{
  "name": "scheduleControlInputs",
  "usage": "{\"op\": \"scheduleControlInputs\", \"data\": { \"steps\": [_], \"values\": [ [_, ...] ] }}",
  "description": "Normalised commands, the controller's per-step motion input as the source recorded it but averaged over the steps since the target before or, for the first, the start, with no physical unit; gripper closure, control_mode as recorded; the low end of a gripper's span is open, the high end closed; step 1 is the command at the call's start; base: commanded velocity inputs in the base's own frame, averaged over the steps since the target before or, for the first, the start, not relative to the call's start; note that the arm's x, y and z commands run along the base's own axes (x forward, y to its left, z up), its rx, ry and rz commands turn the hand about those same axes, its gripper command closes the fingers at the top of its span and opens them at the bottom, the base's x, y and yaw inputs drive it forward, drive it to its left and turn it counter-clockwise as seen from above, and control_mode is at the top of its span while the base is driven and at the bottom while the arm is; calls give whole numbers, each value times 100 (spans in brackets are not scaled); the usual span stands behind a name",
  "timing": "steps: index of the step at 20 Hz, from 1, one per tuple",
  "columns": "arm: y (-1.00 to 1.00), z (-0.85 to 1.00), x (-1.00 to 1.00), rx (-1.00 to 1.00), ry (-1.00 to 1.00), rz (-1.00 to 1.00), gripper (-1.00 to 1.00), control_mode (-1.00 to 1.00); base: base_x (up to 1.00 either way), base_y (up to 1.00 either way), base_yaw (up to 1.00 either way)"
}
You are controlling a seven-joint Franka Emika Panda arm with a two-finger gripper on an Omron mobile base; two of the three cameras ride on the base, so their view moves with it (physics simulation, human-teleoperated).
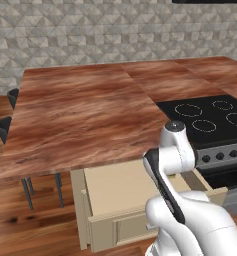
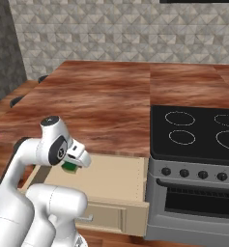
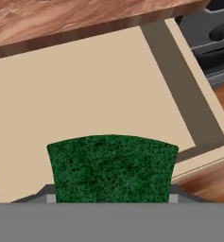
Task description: Restock the sink supplies by placing the sponge and soap dispenser on the counter and next to the sink. Make sure the soap dispenser is upright.
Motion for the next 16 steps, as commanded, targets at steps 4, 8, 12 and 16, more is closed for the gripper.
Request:
{"op": "scheduleControlInputs", "data": {
  "steps": [4,8,12,16],
  "values": [
    [0,0,-5,0,0,-4,100,100,-24,0,-40],
    [0,0,0,0,0,0,100,100,-32,-1,-81],
    [0,0,0,0,0,0,100,100,-13,-1,-87],
    [0,0,0,0,0,0,100,100,-1,-7,-90]
  ]
}}
